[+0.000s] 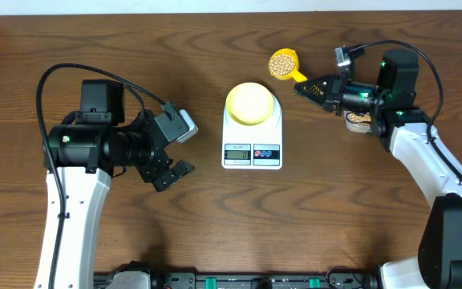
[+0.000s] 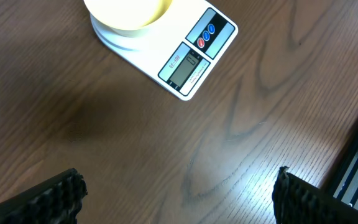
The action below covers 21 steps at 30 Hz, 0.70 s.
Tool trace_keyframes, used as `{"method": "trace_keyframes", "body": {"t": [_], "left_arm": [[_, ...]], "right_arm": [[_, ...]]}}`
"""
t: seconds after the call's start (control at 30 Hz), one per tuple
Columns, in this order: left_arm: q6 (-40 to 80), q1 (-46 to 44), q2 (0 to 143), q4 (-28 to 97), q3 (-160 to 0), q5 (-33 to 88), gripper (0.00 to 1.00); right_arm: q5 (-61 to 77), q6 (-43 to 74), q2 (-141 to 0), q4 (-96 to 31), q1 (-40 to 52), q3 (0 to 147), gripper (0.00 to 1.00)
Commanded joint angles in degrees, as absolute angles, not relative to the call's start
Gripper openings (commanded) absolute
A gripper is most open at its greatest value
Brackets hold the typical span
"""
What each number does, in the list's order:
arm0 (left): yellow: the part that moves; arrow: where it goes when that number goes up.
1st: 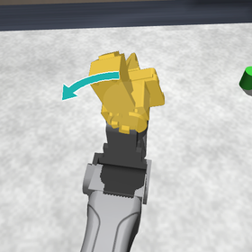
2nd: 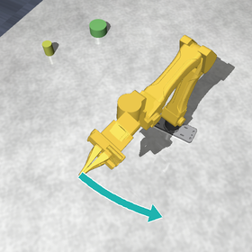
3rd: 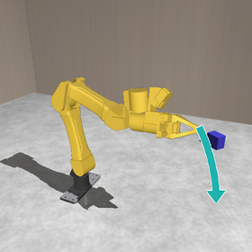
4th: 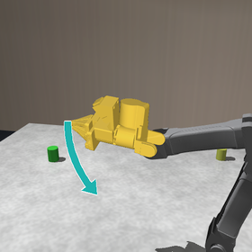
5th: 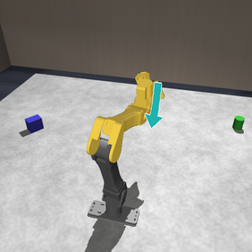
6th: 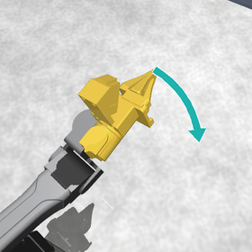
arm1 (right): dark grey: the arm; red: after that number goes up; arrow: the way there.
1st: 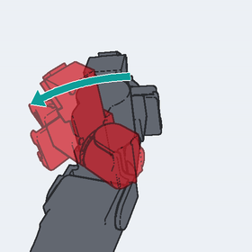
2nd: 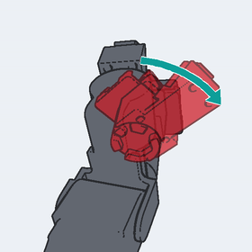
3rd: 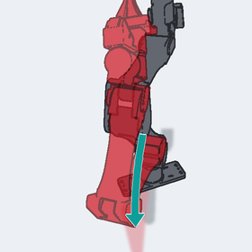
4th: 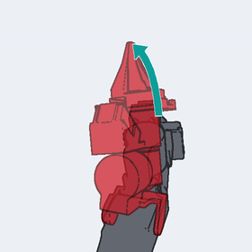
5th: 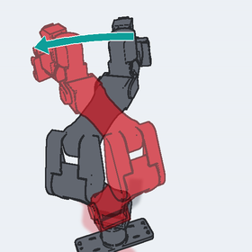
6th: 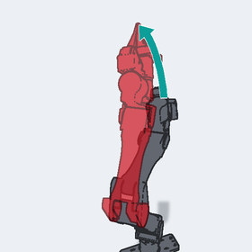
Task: Scoop item into bowl and weigh 50g on scale
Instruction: 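Carry the filled scoop left toward the yellow bowl on the scale, then tip the scoop to pour soybeans into the yellow bowl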
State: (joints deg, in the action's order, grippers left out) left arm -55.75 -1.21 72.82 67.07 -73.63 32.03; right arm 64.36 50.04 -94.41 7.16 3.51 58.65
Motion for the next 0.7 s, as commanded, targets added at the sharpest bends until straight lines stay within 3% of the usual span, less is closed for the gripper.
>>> {"method": "trace_keyframes", "body": {"t": [0.0, 0.67], "left_arm": [[-56.31, -0.93, 72.97, 67.24, -73.93, 32.51, 0.98], [-56.31, -0.93, 72.97, 67.22, -73.93, 32.51, 0.98]], "right_arm": [[63.05, 47.07, -94.94, 7.27, 5.37, 58.78, 0.01], [47.40, 33.32, -94.96, -3.73, 12.60, 58.78, 0.01]]}}
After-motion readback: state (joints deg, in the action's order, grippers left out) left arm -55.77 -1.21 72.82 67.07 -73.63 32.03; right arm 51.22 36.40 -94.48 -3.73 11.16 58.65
